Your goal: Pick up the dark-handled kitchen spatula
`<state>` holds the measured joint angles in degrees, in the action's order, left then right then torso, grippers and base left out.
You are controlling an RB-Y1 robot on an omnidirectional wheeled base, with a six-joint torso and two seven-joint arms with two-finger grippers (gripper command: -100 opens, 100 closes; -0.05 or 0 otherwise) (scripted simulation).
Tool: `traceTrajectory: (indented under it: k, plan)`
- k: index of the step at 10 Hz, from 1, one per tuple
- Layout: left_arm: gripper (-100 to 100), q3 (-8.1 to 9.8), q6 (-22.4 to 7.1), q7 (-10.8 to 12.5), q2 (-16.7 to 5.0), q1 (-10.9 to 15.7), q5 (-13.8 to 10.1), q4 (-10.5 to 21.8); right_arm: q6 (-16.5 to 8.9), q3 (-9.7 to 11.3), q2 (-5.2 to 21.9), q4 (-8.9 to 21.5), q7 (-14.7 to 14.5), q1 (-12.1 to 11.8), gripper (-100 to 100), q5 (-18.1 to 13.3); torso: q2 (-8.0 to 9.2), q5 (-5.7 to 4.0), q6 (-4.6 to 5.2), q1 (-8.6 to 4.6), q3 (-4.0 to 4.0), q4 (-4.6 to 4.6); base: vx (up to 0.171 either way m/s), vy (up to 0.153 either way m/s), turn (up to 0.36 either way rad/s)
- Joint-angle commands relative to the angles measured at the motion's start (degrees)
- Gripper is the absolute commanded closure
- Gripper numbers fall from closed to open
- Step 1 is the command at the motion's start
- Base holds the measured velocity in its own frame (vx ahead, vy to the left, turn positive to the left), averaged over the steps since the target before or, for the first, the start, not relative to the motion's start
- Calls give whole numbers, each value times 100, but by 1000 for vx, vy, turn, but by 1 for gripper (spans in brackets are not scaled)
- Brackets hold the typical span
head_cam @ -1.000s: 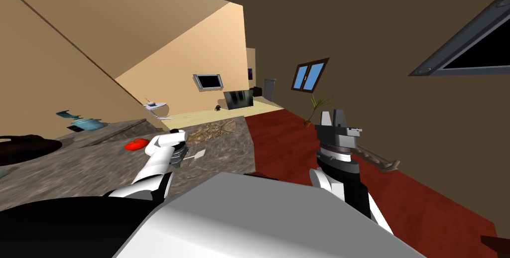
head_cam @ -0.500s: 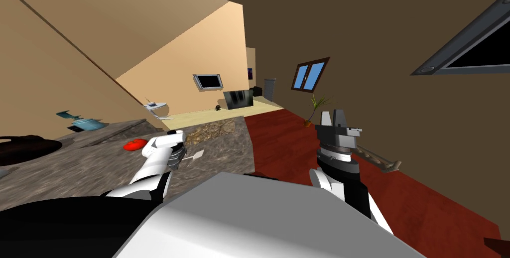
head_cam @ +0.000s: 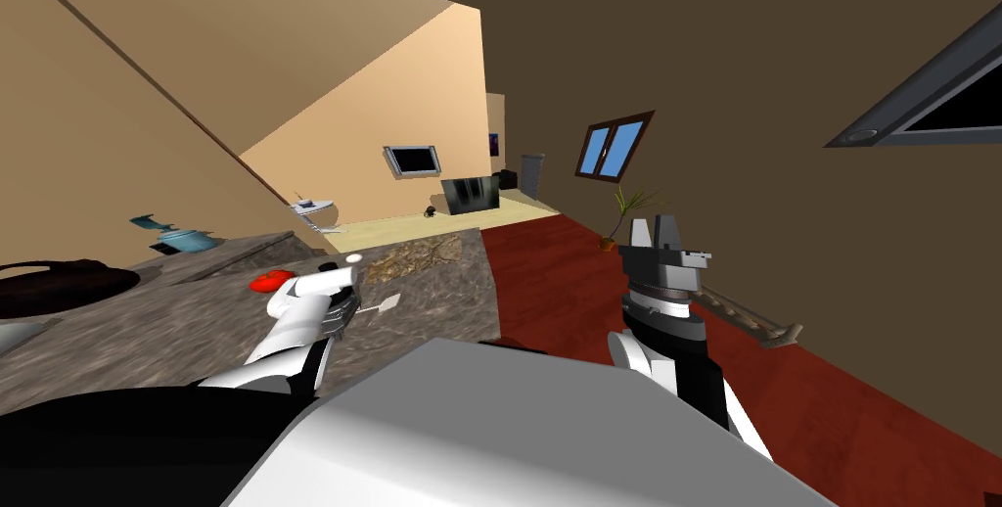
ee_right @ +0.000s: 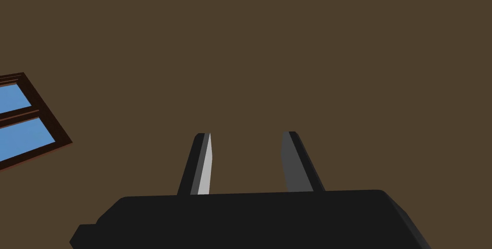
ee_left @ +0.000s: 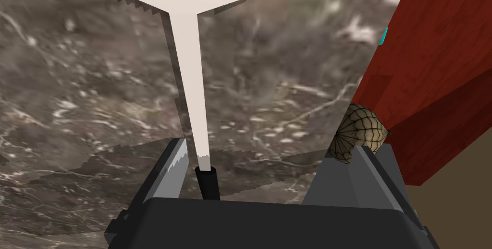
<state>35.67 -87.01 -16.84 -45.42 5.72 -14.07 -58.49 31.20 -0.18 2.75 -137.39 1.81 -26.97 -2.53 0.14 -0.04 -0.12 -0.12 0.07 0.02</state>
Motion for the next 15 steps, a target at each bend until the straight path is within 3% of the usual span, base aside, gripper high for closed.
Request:
traceTrajectory:
  k: [1,8,9,13,14,15]
  plan:
    - [-100,78,244,-160,-49,-73,-47,231,0,0,0,0,0,0,0,0,0,0,0,0,0,0,21,-28,77]
    - [-100,79,244,-159,-50,-74,-46,231,0,0,0,0,0,1,0,0,9,19,-11,32,2,-6,2,-5,-7]
    - [100,78,244,-159,-50,-73,-46,231,0,0,0,0,0,0,0,0,10,20,-11,34,2,-6,0,0,0]
    - [100,76,244,-166,-50,-75,-45,231,0,0,0,0,0,0,0,0,6,19,-11,33,0,-5,0,0,0]
    - [0,75,244,-167,-50,-75,-45,230,0,0,0,0,0,0,0,0,5,19,-12,33,0,-5,0,0,0]
    - [100,23,51,-38,0,-34,-12,14,0,0,0,0,0,0,0,0,6,19,-12,33,0,-5,-1,4,-35]
